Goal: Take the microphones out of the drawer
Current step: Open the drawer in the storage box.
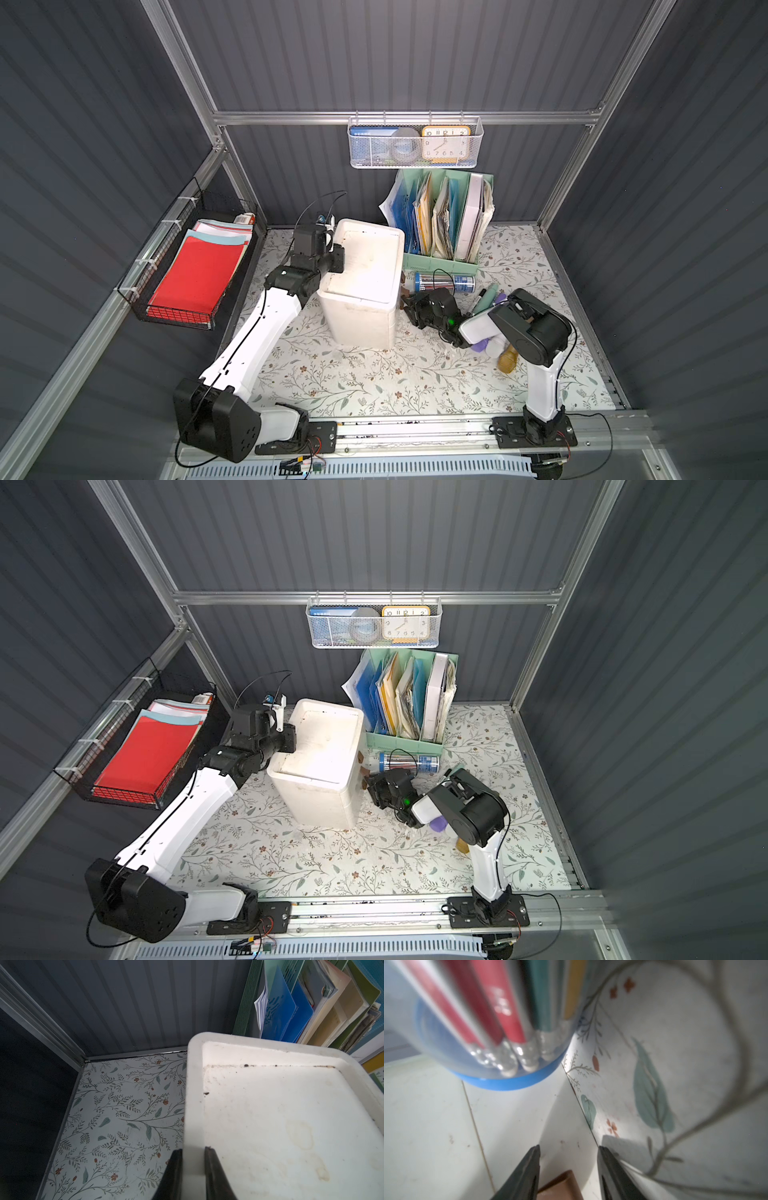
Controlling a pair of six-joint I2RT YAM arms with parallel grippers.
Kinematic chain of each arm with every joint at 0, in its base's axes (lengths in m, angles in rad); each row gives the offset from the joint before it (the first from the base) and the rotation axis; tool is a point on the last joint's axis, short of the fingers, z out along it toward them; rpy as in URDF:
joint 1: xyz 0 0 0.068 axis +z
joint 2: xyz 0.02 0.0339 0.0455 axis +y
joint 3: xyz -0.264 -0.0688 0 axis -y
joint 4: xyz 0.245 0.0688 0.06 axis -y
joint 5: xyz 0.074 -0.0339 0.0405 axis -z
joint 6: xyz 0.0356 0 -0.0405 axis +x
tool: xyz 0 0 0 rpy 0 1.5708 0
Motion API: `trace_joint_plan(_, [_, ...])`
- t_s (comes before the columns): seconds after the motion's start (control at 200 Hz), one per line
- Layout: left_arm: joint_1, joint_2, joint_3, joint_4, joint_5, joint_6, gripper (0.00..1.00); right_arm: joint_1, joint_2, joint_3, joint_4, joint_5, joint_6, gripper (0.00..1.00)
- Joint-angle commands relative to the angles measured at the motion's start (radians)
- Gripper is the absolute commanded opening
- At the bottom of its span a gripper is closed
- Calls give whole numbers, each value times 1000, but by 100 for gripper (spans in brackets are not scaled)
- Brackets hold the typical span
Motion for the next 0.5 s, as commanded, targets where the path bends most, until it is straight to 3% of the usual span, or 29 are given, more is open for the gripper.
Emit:
trace_joint_plan(0.0, [-6, 61, -75, -143, 44, -14, 2, 29, 0, -17, 93, 18, 64, 46])
trace_joint_plan(0.37, [-6, 62, -73, -142, 42, -14, 2, 46, -52, -16, 63, 56, 82, 18])
trace_joint_plan(0.495, [-6, 58, -75, -142, 40, -14, 2, 47, -56, -23, 56, 71, 80, 0])
